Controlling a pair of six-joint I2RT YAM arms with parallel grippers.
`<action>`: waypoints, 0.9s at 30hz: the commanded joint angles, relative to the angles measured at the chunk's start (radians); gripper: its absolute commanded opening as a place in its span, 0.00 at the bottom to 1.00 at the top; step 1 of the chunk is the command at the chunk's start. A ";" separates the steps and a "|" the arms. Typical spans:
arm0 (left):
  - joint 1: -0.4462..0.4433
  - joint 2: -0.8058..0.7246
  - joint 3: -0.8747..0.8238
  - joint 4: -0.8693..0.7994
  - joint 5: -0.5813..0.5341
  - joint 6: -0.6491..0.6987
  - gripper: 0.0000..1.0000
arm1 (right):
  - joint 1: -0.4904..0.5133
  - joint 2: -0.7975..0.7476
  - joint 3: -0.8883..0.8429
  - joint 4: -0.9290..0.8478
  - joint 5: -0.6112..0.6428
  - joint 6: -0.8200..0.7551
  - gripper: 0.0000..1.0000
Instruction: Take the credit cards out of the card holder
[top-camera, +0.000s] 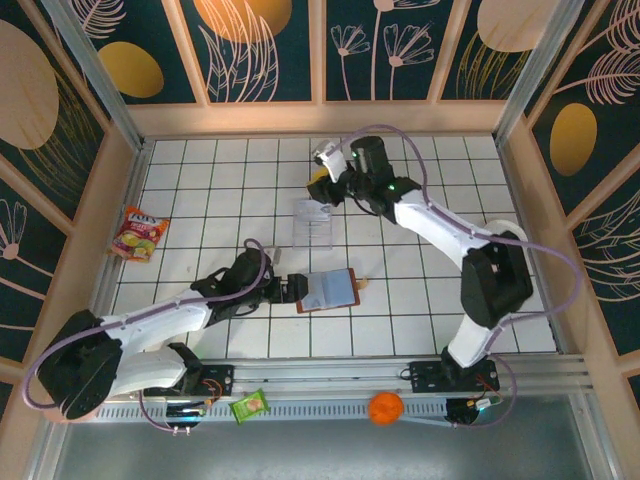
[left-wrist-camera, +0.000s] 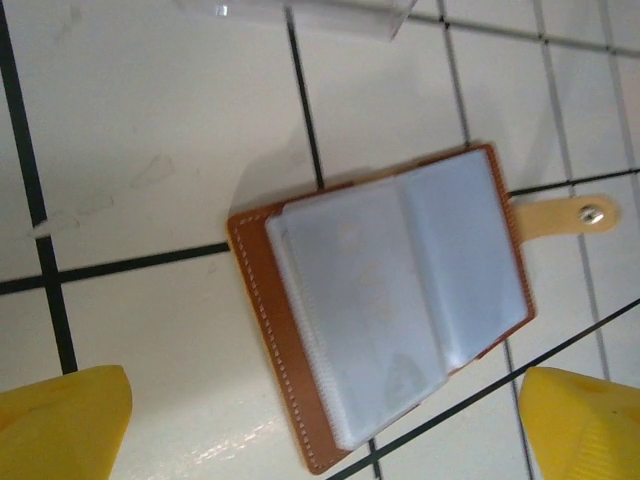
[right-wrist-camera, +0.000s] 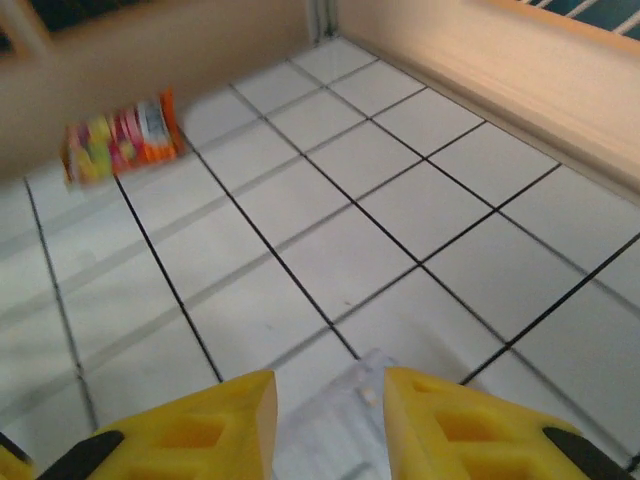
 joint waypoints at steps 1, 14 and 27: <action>0.009 -0.081 -0.021 0.045 -0.073 -0.026 0.99 | 0.001 -0.062 -0.128 0.213 0.001 0.354 0.34; 0.009 -0.360 -0.079 -0.020 -0.257 -0.005 0.99 | 0.348 -0.257 -0.508 0.012 0.347 0.532 0.34; 0.009 -0.413 -0.155 -0.060 -0.245 -0.053 0.99 | 0.559 -0.041 -0.408 -0.132 0.612 0.541 0.33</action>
